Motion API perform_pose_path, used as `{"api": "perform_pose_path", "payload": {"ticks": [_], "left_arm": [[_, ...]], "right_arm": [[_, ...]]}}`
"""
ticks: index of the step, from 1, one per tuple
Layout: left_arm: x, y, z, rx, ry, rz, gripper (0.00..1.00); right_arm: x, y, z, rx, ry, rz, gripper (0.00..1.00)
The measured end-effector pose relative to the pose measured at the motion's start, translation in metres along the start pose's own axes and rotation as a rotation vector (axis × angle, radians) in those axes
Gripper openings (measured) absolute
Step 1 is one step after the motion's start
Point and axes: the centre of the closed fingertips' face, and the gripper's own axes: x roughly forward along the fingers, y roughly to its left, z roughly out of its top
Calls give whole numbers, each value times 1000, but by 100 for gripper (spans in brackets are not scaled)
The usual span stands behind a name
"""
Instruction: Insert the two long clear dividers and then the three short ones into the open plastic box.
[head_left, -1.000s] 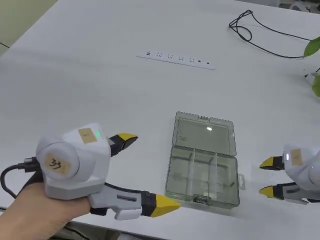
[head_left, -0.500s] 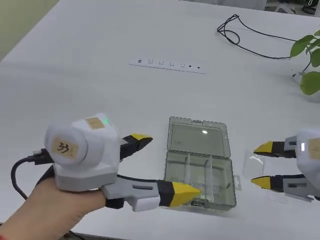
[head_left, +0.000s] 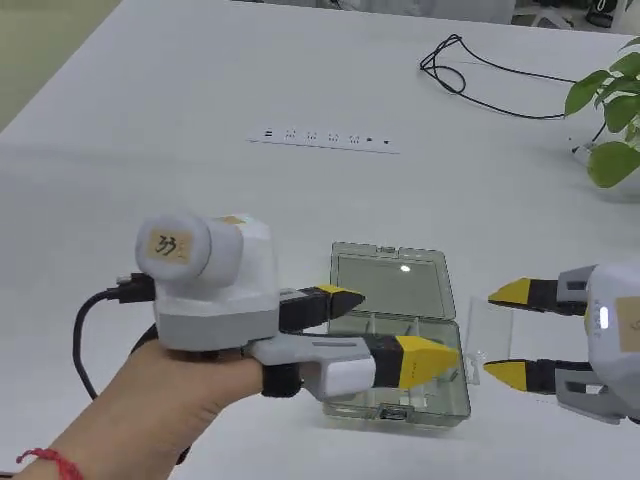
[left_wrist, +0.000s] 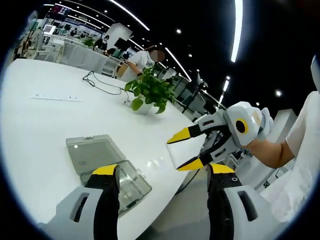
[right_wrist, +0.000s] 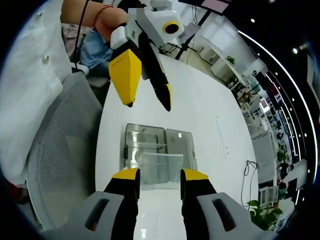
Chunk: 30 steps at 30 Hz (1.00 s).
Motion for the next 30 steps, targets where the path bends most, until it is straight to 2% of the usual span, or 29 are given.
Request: {"api": "perform_pose_path", "payload": {"ticks": [1,5,7,9,14,19,24,30], "left_arm": [[2,-2,1,-27,-4,-6,68],[9,-6,-1,-59,4,-29,54],[12,-8,-2,-72,5,-38,50],[15,-11,-3,-112,4,-50,48],[22,-12,-9,-144,21,-59,34],[26,-15,-14,-153,32,-72,31],[27,-19,-15,-172,29,-95,16],[27,-20,-18,-181,34,-103,8]], "right_arm": [[0,1,2,-10,3,-1,33],[-2,2,9,-19,-1,-3,33],[-3,2,12,-28,0,-7,33],[-3,1,16,-41,3,-11,33],[-4,3,27,-48,-11,-9,33],[-6,3,34,-61,-19,-11,33],[-6,6,35,-74,-12,-7,33],[-6,8,35,-79,-7,-3,33]]}}
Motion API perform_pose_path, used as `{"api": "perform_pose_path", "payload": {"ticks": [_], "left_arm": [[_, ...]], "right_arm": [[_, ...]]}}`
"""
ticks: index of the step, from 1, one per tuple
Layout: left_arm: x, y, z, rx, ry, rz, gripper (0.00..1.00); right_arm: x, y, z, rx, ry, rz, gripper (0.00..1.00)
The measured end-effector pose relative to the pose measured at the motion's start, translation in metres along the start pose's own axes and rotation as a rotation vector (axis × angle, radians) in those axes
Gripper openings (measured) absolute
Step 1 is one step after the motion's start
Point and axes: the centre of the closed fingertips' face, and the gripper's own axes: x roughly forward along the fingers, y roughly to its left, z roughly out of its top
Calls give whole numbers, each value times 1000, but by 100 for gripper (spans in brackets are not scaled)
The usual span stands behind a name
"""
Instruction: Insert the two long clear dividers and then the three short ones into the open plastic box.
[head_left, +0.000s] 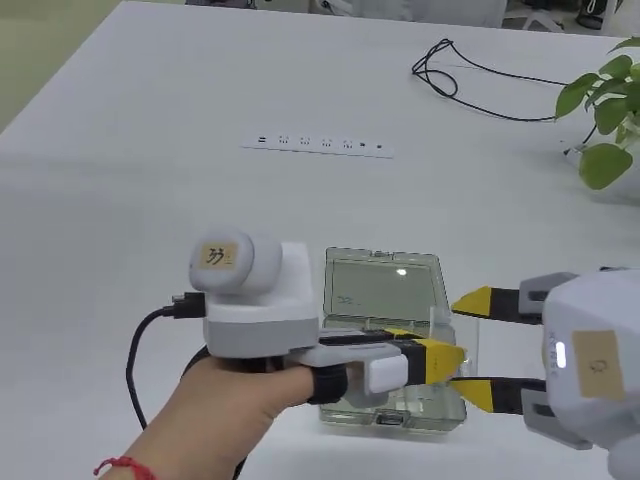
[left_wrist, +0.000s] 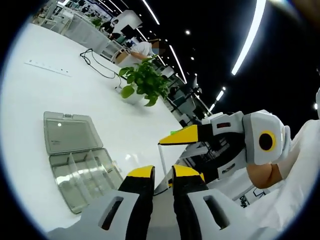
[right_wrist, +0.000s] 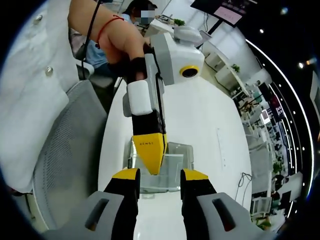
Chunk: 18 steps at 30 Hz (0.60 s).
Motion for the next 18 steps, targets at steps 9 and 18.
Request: {"api": "perform_pose_path", "payload": {"ticks": [9,18], "left_arm": [[0,0,-1,-10,0,-8,0],[-1,2,1,-32,-18,-2,0]], "right_arm": [[0,1,0,1,3,4,33],[1,0,0,10,2,-5,33]]}}
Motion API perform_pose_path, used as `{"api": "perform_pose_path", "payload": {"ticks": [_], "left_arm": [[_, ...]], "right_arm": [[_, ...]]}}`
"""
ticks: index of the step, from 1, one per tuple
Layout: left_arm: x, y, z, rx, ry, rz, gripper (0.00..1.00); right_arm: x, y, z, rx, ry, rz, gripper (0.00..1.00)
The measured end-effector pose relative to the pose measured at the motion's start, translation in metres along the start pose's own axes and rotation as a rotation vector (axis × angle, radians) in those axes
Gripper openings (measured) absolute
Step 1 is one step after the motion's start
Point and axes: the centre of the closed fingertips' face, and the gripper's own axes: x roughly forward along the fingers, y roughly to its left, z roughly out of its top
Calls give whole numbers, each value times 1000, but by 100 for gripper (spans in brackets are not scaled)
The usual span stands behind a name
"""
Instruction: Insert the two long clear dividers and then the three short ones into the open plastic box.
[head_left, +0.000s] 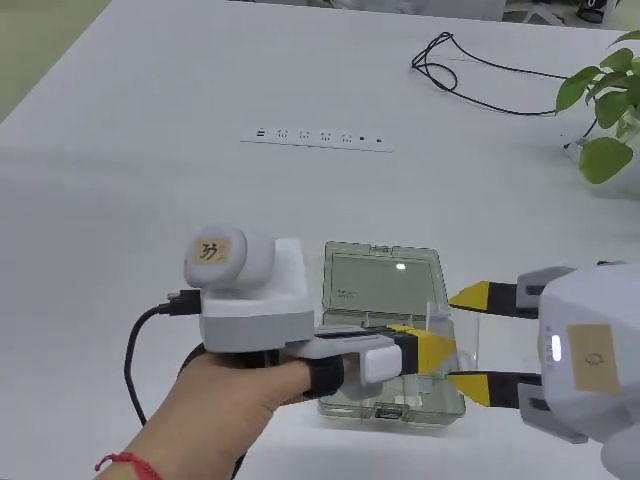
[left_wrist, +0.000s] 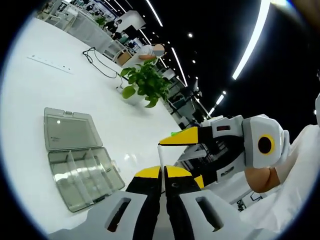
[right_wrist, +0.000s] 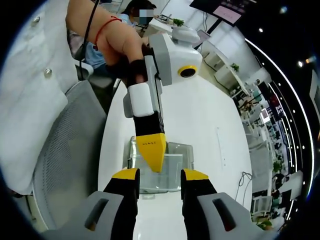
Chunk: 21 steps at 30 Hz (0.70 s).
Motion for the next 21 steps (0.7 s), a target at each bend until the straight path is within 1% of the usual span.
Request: {"api": "perform_pose_path", "payload": {"ticks": [2,4,5,6,7,8,10,11,12,13,14,16,17,18,19,20,21], "left_arm": [[0,3,0,19,2,10,0],[-1,4,-1,20,4,11,0],[-2,4,-1,31,4,7,0],[-2,5,-2,49,6,6,0],[-4,6,-3,106,14,8,0],[-5,6,-3,134,18,5,0],[-7,3,-6,172,30,-10,0],[-9,1,-7,225,33,-29,0],[-10,0,-7,253,37,-33,0],[-11,0,-8,279,41,-38,0],[-13,-2,-8,312,40,-51,0],[-16,-5,-6,337,27,-68,0],[-18,-5,-6,366,27,-73,0],[-19,-7,-7,410,34,-83,0],[-21,-8,-9,429,45,-88,0],[-22,-10,-9,452,46,-93,0],[-22,-11,-9,475,45,-102,0]], "right_arm": [[-1,-2,2,18,-9,0,34],[-3,-3,5,49,-30,8,34],[-5,-6,6,66,-44,8,35],[-6,-8,7,86,-63,11,35],[-8,-10,9,128,-92,25,35],[-9,-11,8,153,-104,37,35],[-13,-16,8,194,-137,69,34],[-15,-17,11,229,-180,101,34],[-17,-18,13,257,-211,126,33],[-19,-16,14,288,-227,163,33],[-22,-16,16,301,-248,202,31],[-25,-17,17,315,-274,233,29],[-27,-16,18,332,-287,274,27],[-28,-14,20,335,-301,310,24],[-28,-14,21,338,-310,323,22],[-28,-14,22,344,-315,336,22],[-29,-12,24,345,-322,360,22]]}}
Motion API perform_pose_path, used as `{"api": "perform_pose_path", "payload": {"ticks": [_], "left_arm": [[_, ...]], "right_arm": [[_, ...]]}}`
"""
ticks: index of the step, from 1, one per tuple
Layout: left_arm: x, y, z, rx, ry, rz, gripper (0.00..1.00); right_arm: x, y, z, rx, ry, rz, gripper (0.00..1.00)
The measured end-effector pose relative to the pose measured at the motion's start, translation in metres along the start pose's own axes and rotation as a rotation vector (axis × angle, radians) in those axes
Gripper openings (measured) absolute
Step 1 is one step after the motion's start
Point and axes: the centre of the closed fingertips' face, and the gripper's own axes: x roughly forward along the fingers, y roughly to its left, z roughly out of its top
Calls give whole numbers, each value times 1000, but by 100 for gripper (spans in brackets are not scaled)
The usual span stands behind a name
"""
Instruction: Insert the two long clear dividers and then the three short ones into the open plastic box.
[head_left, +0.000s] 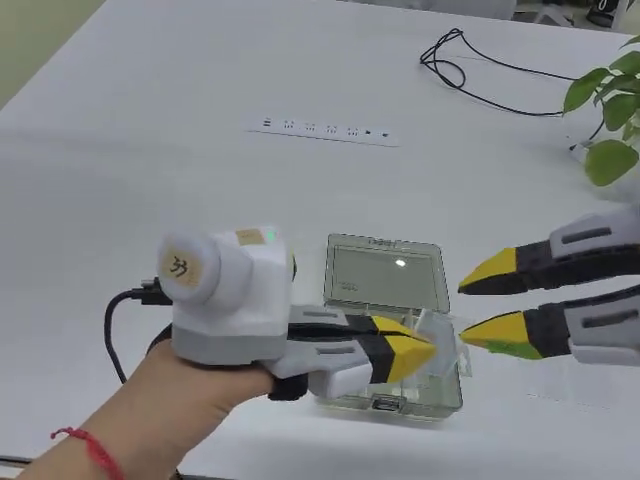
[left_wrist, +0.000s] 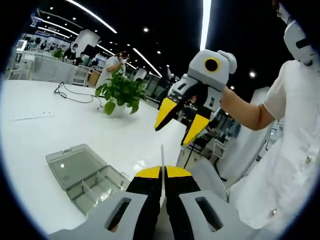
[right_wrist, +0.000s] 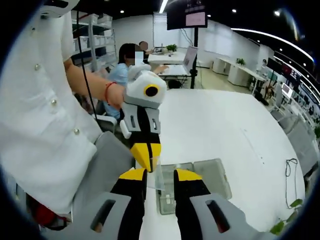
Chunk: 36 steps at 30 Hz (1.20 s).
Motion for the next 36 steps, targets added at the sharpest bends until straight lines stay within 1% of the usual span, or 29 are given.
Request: {"api": "perform_pose_path", "payload": {"ticks": [1,2,4,6,8,11,14,19,24,27,34,36], "left_arm": [[-1,-2,1,35,-1,-8,0],[-2,-3,1,47,-3,-10,0],[-2,-8,3,80,-10,-29,0],[-3,-13,3,109,-11,-47,0],[-3,-14,2,121,0,-53,0],[-4,-16,0,151,10,-63,0],[-6,-19,1,178,-1,-72,0],[-8,-20,1,194,-2,-74,0],[-9,-23,-2,206,1,-81,0],[-9,-23,-3,219,7,-79,0],[-10,-24,-6,227,12,-66,0],[-11,-23,-7,219,12,-63,0]], "right_arm": [[1,2,1,0,-3,27,22],[2,2,1,2,-2,38,21],[5,7,0,8,3,86,19],[8,10,-1,2,19,117,17],[11,15,-1,-5,26,155,16],[13,22,1,-10,40,197,13],[15,27,0,-5,48,234,10],[17,32,0,-17,62,262,6],[19,35,0,-26,70,273,3],[19,36,-2,-25,77,285,3],[22,40,-1,-40,87,287,3],[23,41,-1,-41,88,287,3]]}}
